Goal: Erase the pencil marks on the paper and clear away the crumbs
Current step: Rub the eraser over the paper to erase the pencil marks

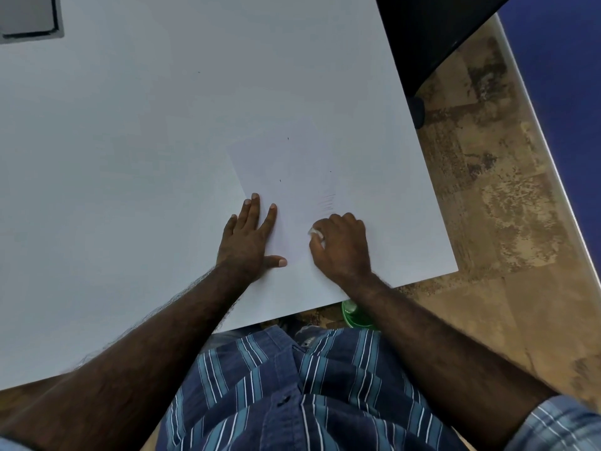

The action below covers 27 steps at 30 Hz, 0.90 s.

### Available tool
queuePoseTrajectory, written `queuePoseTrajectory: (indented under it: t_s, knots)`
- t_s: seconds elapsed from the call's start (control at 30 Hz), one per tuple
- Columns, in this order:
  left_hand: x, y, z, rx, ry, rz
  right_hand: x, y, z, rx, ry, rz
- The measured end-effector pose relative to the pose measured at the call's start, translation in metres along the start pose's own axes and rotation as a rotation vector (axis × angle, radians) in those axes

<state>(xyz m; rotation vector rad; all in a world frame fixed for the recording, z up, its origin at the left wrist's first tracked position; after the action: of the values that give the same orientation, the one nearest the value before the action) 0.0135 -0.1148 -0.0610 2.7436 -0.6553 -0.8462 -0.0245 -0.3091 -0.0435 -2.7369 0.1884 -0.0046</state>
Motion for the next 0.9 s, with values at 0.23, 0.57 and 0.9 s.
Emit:
queuePoseTrajectory:
  t_s: [0.23,0.57,0.9]
  knots:
    - [0.0,-0.001,0.0,-0.006,0.012,0.007,-0.027,-0.035,0.015,0.042,-0.18,-0.273]
    - [0.001,0.0,-0.001,-0.017,0.009,0.003,-0.023,-0.028,0.012,0.119,-0.127,-0.155]
    - [-0.001,0.001,-0.001,-0.009,0.01,0.004,-0.007,0.012,0.0,0.075,0.019,0.056]
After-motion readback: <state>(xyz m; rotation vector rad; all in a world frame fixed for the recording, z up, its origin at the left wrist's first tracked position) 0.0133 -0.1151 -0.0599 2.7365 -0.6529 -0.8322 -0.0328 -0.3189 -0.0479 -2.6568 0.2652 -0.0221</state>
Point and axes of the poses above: each hand's wrist, its own x-axis towards the middle knuckle, its own z-axis out of the palm, y = z × x, the point moved 6 cm from there along x, towards the middle knuckle, and after that the axes turned 6 degrees about z, right-handed, at the moved point
